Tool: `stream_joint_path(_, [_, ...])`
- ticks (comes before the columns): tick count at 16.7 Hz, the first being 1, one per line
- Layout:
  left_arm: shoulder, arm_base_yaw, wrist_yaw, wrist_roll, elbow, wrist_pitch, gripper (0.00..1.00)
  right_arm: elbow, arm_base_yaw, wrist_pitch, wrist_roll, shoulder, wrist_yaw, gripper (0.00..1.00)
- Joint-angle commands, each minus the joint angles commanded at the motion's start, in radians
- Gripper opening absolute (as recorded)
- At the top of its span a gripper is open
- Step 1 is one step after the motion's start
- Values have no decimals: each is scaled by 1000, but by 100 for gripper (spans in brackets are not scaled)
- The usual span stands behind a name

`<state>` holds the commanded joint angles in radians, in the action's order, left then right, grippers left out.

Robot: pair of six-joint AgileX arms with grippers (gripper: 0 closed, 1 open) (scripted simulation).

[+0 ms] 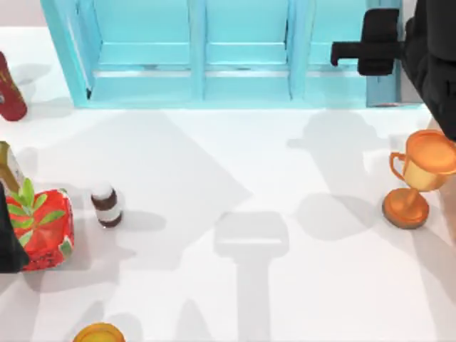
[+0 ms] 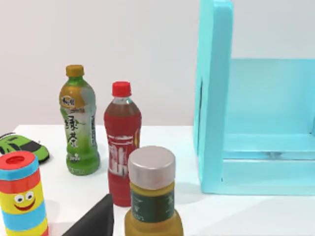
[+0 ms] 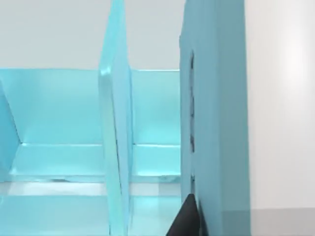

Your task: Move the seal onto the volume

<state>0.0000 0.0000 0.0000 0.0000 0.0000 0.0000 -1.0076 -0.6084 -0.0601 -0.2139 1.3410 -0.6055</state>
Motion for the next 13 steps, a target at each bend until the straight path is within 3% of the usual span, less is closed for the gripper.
stream_joint_path(6, [0, 0, 0, 0, 0, 0, 100, 35, -189, 111, 201, 106, -95, 0])
stream_joint_path(13, [0, 0, 0, 0, 0, 0, 100, 126, -387, 322, 676, 267, -268, 0])
